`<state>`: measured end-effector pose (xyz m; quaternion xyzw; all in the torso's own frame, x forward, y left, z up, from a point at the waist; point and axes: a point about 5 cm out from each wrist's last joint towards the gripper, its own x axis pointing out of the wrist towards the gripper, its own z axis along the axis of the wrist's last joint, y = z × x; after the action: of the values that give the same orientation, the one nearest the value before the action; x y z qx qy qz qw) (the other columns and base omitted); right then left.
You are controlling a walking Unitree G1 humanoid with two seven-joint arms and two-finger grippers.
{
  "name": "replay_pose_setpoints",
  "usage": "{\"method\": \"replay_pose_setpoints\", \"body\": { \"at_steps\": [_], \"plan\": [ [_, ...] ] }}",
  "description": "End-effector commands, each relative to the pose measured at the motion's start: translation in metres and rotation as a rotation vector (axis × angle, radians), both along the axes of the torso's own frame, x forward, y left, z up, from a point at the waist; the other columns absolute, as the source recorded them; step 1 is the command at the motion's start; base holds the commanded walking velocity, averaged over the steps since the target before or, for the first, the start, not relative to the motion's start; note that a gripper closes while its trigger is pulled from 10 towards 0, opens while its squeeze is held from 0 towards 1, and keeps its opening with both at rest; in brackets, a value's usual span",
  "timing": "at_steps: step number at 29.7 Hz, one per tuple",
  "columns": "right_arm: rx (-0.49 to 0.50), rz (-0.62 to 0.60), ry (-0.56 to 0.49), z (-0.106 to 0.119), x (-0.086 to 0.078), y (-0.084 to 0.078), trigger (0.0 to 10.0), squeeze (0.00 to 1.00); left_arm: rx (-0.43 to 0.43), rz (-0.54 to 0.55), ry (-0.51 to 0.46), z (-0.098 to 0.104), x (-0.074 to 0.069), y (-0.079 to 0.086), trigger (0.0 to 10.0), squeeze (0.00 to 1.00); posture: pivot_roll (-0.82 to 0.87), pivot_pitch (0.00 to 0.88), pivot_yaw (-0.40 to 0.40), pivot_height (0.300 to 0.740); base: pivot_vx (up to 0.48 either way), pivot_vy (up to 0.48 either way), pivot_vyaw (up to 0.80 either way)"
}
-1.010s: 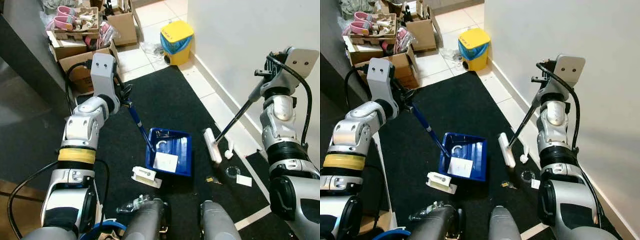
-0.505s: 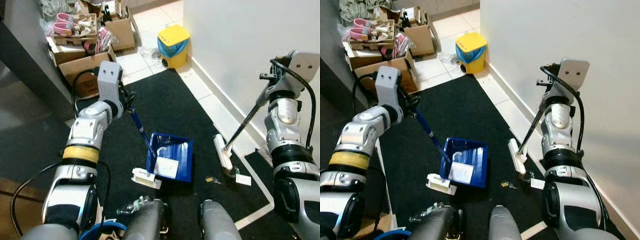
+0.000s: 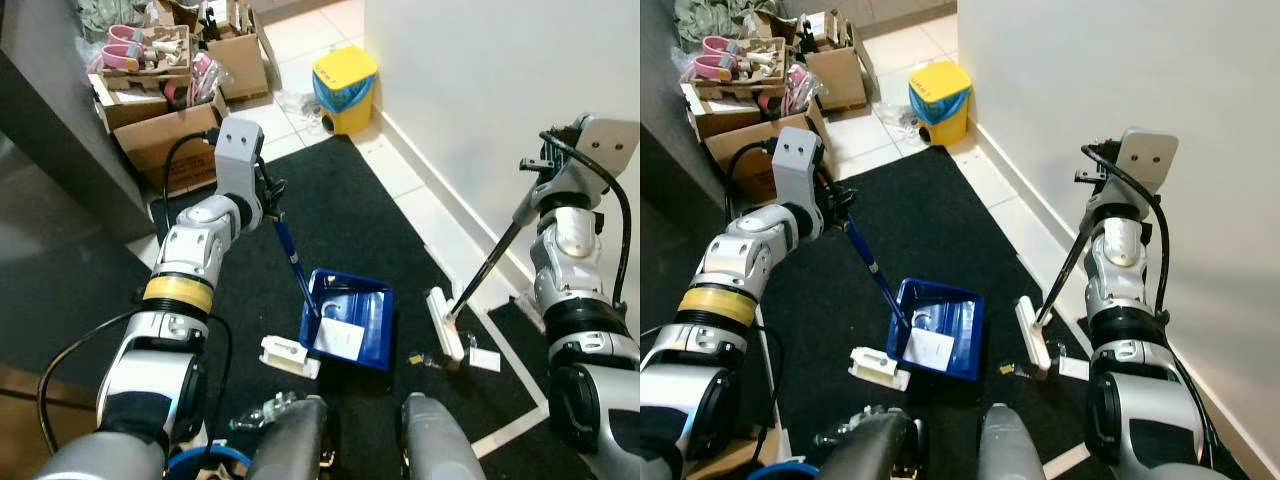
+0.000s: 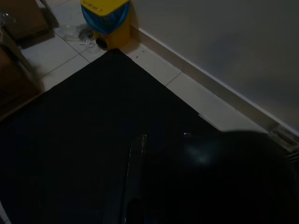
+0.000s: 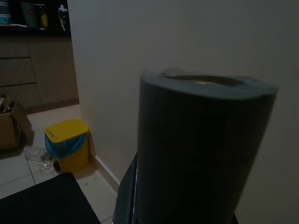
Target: Sweep floor
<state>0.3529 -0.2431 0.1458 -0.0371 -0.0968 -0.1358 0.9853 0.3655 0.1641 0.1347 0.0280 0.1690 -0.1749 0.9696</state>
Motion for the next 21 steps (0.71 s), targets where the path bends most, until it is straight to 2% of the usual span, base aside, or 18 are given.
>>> {"method": "replay_pose_setpoints", "body": {
  "at_steps": [1, 14, 19, 21],
  "plan": [
    [-0.018, 0.008, -0.063, 0.0147, 0.004, 0.0029, 10.0, 0.0, -0.008, -0.008, -0.042, 0.0089, 0.0034, -0.0002, 10.0, 0.0, -0.04, 0.069, 0.081, 0.74, 0.262, -0.398, 0.0],
    [-0.015, 0.016, -0.062, 0.0143, 0.0048, 0.005, 10.0, 0.0, -0.013, 0.005, -0.046, 0.0078, 0.0036, 0.0029, 10.0, 0.0, -0.03, 0.07, 0.078, 0.74, 0.26, -0.389, 0.0],
    [-0.014, 0.012, -0.06, 0.0135, 0.0043, 0.0044, 10.0, 0.0, -0.01, -0.001, -0.046, 0.0083, 0.0035, 0.0027, 10.0, 0.0, -0.03, 0.07, 0.08, 0.74, 0.0, -0.311, 0.0],
    [-0.014, 0.012, -0.06, 0.0133, 0.0041, 0.0045, 10.0, 0.0, -0.016, -0.009, -0.046, 0.0088, 0.003, 0.0017, 10.0, 0.0, -0.03, 0.07, 0.08, 0.74, 0.0, 0.0, 0.0]
  ]
}}
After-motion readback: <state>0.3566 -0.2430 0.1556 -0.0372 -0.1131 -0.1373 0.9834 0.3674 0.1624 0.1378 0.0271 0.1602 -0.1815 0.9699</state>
